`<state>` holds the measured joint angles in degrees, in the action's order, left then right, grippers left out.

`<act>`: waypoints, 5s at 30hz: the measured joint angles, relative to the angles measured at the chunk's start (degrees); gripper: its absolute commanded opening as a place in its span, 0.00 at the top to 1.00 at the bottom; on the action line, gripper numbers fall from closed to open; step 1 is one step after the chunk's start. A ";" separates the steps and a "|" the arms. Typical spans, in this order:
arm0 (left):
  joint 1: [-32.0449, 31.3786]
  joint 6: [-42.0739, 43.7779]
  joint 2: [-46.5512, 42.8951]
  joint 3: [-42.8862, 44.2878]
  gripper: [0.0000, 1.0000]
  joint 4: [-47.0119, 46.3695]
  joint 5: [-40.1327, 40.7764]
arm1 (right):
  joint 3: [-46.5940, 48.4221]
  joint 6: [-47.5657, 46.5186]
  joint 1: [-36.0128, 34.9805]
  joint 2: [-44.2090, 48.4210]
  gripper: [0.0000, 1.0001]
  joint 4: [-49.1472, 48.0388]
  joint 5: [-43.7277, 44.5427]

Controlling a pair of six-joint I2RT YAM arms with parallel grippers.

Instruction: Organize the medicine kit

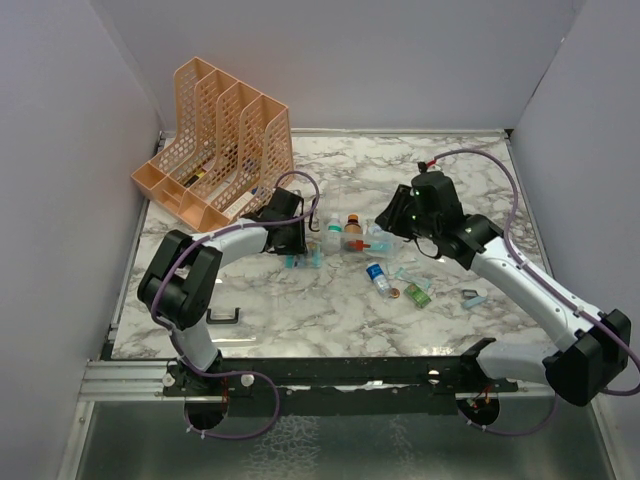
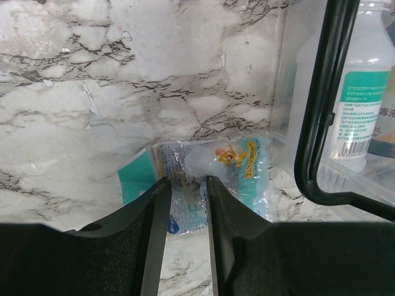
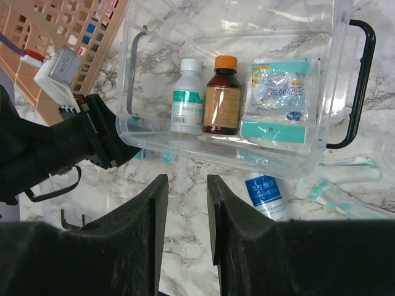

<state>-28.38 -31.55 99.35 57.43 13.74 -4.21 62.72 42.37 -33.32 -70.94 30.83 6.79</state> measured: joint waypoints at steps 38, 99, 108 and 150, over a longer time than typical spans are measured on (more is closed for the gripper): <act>-0.83 6.71 -32.85 -6.43 1.00 -1.16 7.91 | 6.95 -5.38 0.00 -4.20 0.43 -9.42 -23.19; -1.38 -2.12 -37.57 -11.72 0.28 -9.84 0.07 | 10.43 -5.70 13.20 -7.58 0.94 1.25 -20.22; -1.38 -1.66 -35.95 -11.96 0.28 -9.35 0.39 | 12.46 -7.61 13.20 -12.07 0.94 7.28 -18.03; -1.38 -1.16 -32.35 -9.94 0.28 -9.29 0.35 | 22.12 -10.05 13.18 -34.18 0.79 14.53 -19.98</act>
<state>-29.76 -32.71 67.00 47.48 4.45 -3.86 84.84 32.32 -20.14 -105.12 45.36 -13.19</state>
